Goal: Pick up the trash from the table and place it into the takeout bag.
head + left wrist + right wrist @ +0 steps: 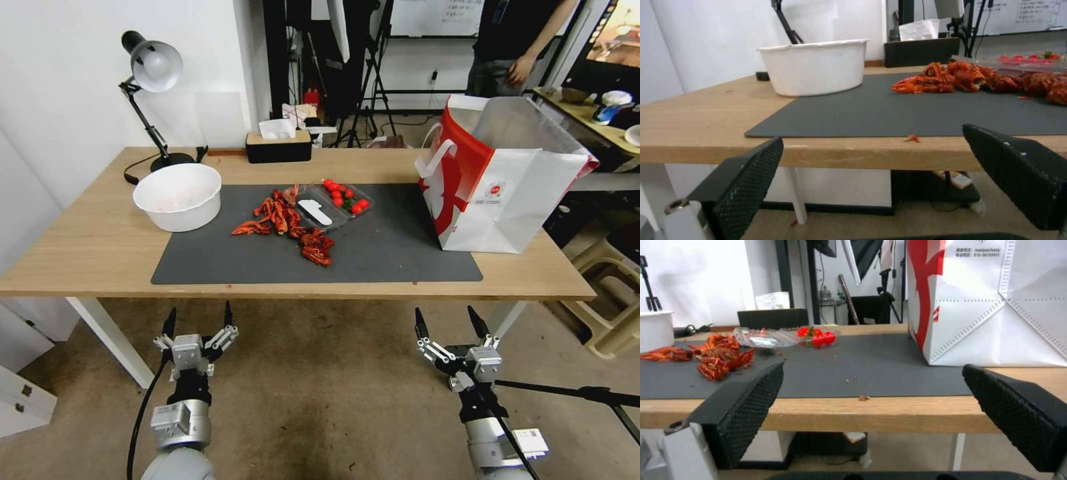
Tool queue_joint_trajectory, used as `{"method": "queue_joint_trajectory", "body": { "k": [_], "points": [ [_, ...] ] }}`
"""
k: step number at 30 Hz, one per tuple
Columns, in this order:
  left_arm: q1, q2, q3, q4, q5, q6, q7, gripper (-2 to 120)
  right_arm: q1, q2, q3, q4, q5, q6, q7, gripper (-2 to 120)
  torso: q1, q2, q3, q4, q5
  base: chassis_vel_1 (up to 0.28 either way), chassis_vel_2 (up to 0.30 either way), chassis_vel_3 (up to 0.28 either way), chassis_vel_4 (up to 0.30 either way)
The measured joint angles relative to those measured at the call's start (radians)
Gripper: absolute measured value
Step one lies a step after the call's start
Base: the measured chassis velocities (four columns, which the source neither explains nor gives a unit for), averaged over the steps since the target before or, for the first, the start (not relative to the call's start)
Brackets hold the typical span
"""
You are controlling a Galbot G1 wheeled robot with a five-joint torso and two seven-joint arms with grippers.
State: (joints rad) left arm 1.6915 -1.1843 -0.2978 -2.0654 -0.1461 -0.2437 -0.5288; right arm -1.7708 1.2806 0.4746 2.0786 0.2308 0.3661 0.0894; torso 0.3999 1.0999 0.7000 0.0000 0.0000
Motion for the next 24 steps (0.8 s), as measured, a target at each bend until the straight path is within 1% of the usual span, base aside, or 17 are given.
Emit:
{"method": "queue_joint_trajectory", "body": {
  "k": [24],
  "points": [
    [0.0, -0.002, 0.003, 0.0, 0.002, 0.01, 0.001, 100, 0.001, -0.001, -0.005, -0.001, 0.015, -0.007, 0.005, 100, 0.0, 0.0, 0.0, 0.0, 0.0, 0.0, 0.0, 0.0, 0.0]
  ]
}}
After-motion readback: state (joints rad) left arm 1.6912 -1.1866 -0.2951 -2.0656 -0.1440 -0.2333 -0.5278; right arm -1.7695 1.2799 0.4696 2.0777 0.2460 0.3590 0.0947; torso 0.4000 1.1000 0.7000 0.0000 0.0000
